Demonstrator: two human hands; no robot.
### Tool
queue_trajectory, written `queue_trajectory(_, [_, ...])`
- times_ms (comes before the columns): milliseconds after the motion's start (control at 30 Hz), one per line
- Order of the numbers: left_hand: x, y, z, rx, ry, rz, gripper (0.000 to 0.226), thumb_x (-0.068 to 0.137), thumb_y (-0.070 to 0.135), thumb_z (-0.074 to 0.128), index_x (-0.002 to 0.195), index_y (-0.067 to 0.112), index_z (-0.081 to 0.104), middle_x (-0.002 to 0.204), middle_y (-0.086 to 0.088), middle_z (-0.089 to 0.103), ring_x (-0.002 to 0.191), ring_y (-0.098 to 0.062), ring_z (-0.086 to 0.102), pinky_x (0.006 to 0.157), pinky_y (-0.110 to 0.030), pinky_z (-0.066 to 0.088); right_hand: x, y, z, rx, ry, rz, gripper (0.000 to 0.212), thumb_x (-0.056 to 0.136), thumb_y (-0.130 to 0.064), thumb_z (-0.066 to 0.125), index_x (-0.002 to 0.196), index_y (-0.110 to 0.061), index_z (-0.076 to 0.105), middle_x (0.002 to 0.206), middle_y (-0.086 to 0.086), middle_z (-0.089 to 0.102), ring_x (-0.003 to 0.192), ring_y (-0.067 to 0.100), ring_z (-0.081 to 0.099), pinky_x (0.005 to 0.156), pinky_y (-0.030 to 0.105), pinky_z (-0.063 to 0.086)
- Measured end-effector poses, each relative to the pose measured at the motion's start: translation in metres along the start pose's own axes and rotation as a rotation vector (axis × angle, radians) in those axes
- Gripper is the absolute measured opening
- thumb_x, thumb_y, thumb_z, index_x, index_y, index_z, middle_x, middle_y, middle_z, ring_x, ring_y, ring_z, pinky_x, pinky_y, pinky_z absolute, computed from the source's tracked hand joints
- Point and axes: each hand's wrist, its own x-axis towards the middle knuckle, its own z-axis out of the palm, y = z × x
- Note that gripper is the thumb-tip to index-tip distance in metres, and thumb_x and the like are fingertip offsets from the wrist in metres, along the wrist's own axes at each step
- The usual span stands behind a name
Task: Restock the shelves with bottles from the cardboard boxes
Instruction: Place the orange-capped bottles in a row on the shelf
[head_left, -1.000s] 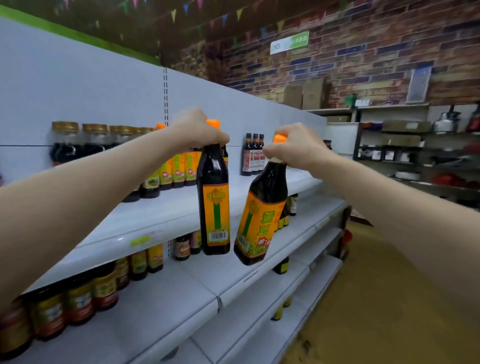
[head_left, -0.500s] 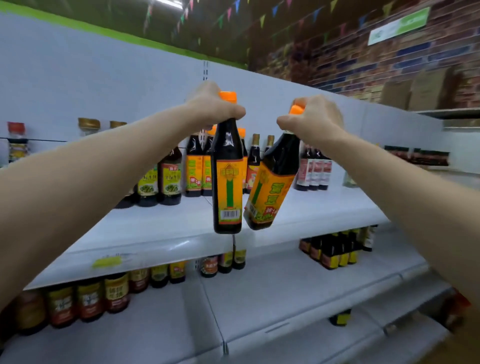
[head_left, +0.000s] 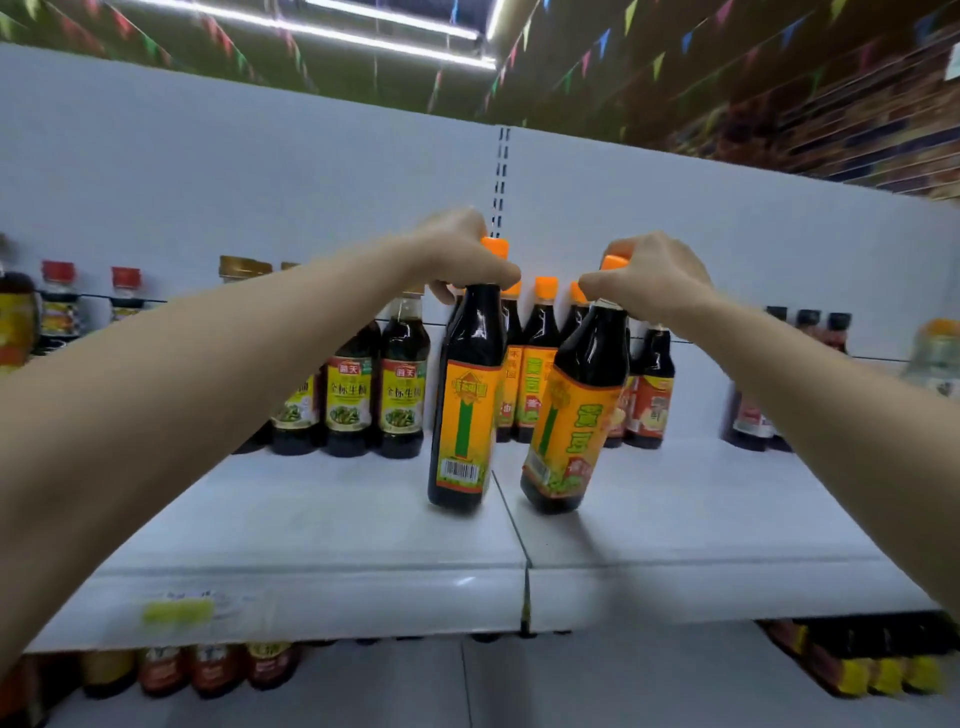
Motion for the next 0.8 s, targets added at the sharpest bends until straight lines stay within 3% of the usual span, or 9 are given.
queue_trajectory(133, [0.014, -0.010, 0.011, 0.033, -0.039, -0.025, 0.025, 0.087, 0.025, 0.064, 0.094, 0.007, 0.046, 0.074, -0.003, 0.045, 0.060, -0.013, 0.050, 0.038, -0.017, 0.048, 0.021, 0.014, 0.014, 0.064, -0.073, -0.030, 0.022, 0.081, -0.037, 0.066, 0.089, -0.017, 0.062, 0.073, -0.001, 0.052, 0.076, 0.024, 0.053, 0.062, 0.028, 0.038])
queue_trajectory(300, [0.032, -0.012, 0.015, 0.046, -0.146, -0.055, 0.033, 0.091, 0.022, 0.062, 0.116, 0.009, 0.044, 0.079, -0.006, 0.052, 0.060, -0.014, 0.057, 0.047, -0.018, 0.054, 0.042, 0.031, 0.029, 0.165, -0.151, -0.058, 0.032, 0.080, -0.036, 0.068, 0.104, -0.018, 0.058, 0.085, 0.002, 0.053, 0.084, 0.025, 0.054, 0.073, 0.036, 0.046])
queue_trajectory(400, [0.040, -0.015, 0.017, 0.046, -0.193, -0.065, 0.037, 0.092, 0.023, 0.060, 0.123, 0.011, 0.043, 0.083, -0.005, 0.054, 0.059, -0.013, 0.058, 0.045, -0.013, 0.050, 0.048, 0.035, 0.038, 0.168, -0.154, -0.093, 0.040, 0.082, -0.039, 0.069, 0.111, -0.017, 0.051, 0.099, 0.004, 0.052, 0.089, 0.021, 0.051, 0.072, 0.033, 0.041])
queue_trajectory(500, [0.041, -0.015, 0.022, 0.012, -0.196, -0.085, 0.039, 0.094, 0.020, 0.058, 0.127, 0.014, 0.039, 0.086, -0.003, 0.054, 0.063, -0.011, 0.058, 0.046, -0.012, 0.049, 0.051, 0.032, 0.051, 0.153, -0.096, -0.093, 0.052, 0.081, -0.049, 0.068, 0.110, -0.008, 0.053, 0.094, 0.005, 0.050, 0.084, 0.019, 0.047, 0.070, 0.032, 0.037])
queue_trajectory(600, [0.036, -0.017, 0.026, -0.026, -0.133, -0.092, 0.046, 0.094, 0.018, 0.057, 0.133, 0.015, 0.034, 0.101, -0.010, 0.057, 0.070, -0.013, 0.059, 0.057, -0.020, 0.053, 0.054, 0.029, 0.062, 0.136, -0.044, -0.051, 0.069, 0.077, -0.063, 0.065, 0.115, -0.007, 0.051, 0.095, 0.004, 0.051, 0.083, 0.020, 0.049, 0.061, 0.030, 0.036])
queue_trajectory(700, [0.021, -0.022, 0.037, -0.034, 0.000, -0.082, 0.052, 0.095, 0.024, 0.056, 0.139, 0.014, 0.030, 0.108, -0.011, 0.059, 0.078, -0.015, 0.060, 0.074, -0.027, 0.053, 0.045, 0.033, 0.067, 0.153, -0.001, -0.044, 0.072, 0.079, -0.068, 0.058, 0.119, -0.009, 0.047, 0.098, 0.005, 0.056, 0.086, 0.022, 0.054, 0.068, 0.037, 0.046])
queue_trajectory(800, [-0.001, -0.033, 0.066, -0.056, 0.204, -0.059, 0.064, 0.093, 0.030, 0.058, 0.145, 0.014, 0.024, 0.114, -0.004, 0.055, 0.091, -0.013, 0.056, 0.083, -0.027, 0.046, 0.017, 0.045, 0.074, 0.150, 0.039, -0.119, 0.069, 0.085, -0.060, 0.056, 0.132, -0.015, 0.034, 0.107, 0.006, 0.057, 0.091, 0.024, 0.058, 0.074, 0.040, 0.050])
